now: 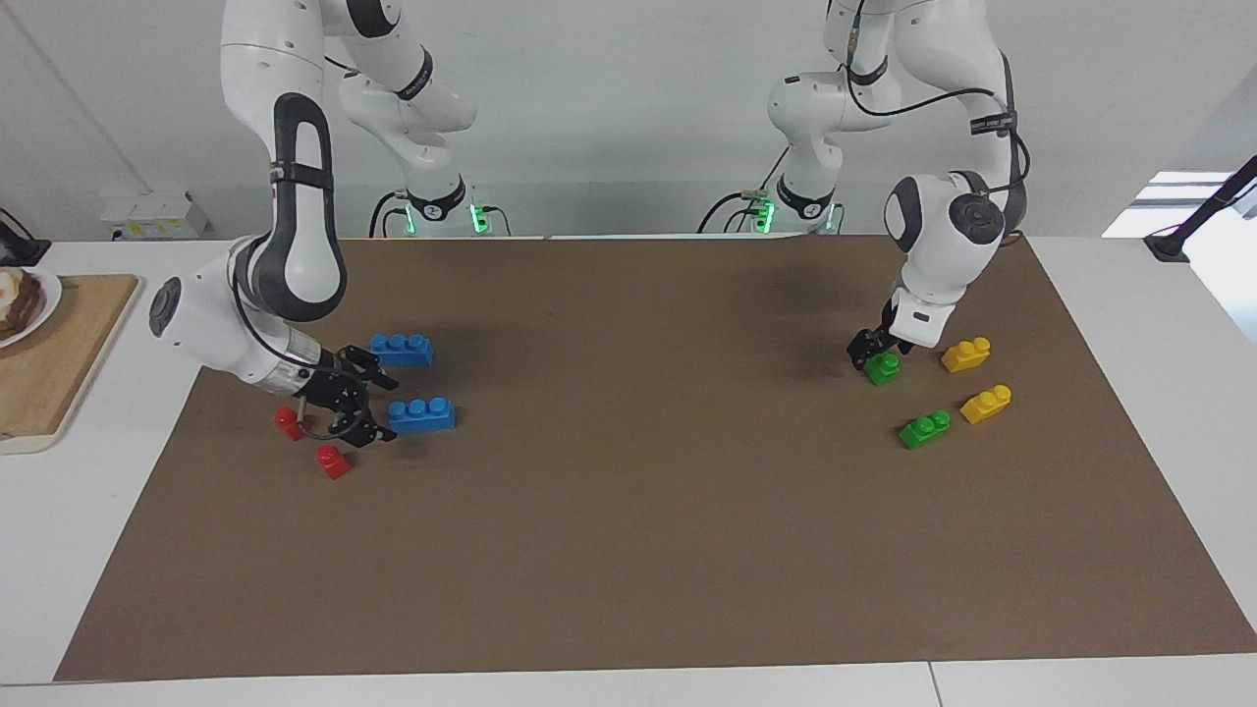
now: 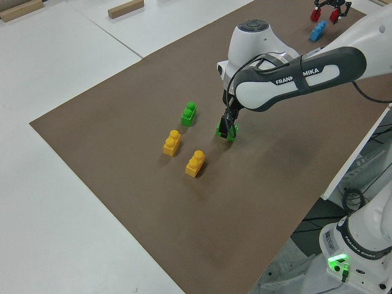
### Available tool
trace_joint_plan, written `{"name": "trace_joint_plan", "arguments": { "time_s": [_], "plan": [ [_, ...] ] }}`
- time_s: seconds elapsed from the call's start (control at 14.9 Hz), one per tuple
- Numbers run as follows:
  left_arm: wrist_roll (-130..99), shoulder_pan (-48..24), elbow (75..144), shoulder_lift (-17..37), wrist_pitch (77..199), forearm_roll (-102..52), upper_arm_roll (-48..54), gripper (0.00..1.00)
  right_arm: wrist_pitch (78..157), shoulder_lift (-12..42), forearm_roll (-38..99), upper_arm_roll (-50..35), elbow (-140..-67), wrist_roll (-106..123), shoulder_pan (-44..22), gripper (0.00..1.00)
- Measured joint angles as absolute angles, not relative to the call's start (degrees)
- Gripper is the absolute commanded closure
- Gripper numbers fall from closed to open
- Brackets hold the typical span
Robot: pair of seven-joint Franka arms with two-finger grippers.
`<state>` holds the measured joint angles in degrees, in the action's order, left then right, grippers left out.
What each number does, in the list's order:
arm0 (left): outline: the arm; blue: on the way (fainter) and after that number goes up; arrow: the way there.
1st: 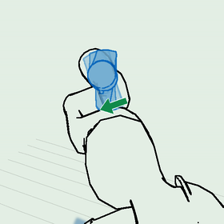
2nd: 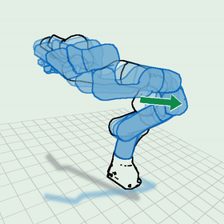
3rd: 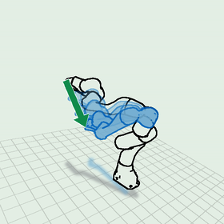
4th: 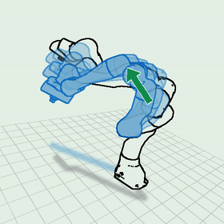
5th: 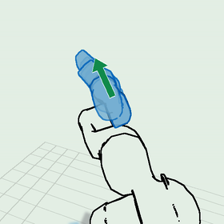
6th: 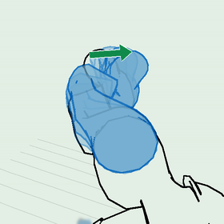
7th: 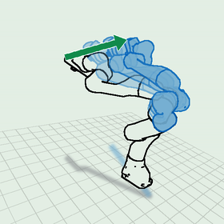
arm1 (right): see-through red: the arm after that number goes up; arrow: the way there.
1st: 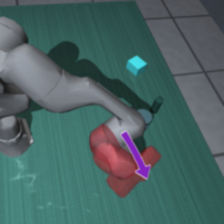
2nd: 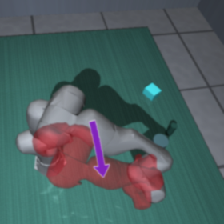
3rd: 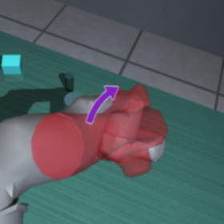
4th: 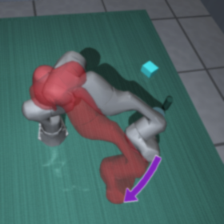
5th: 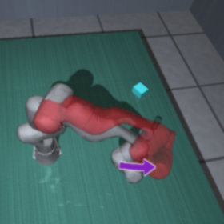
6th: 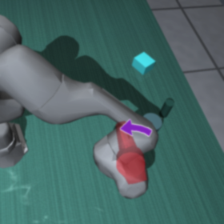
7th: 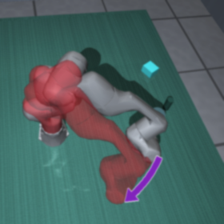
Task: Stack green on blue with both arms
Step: 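Grasp the green brick with the left gripper while the right gripper grasps the blue brick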
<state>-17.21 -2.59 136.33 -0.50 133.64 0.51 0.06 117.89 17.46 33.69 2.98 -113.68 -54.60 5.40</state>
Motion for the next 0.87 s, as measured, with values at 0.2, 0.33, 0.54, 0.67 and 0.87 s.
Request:
{"name": "trace_joint_plan", "arguments": {
  "time_s": [0.2,0.33,0.54,0.67,0.87],
  "plan": [
    [-17.45,-2.59,136.34,-0.42,133.86,0.51,0.05,0.2,119.76,17.52,33.82,2.91,-115.35,-54.56,5.38,0.0],
    [-17.53,-2.59,136.37,-0.37,133.89,0.51,0.05,0.59,120.45,17.53,33.82,2.91,-116.2,-54.52,5.38,0.0],
    [-17.55,-2.59,136.42,-0.28,133.94,0.51,0.05,1.0,121.84,17.53,33.82,2.89,-117.13,-54.44,5.35,0.06],
    [-17.79,-2.6,136.37,-0.27,133.97,0.51,0.05,1.0,122.47,17.53,33.82,2.85,-117.41,-53.91,5.24,0.25],
    [-19.48,-2.66,134.81,-0.17,133.11,0.51,0.11,1.0,122.71,17.53,33.83,2.85,-117.51,-53.68,4.9,0.57]
  ]
}}
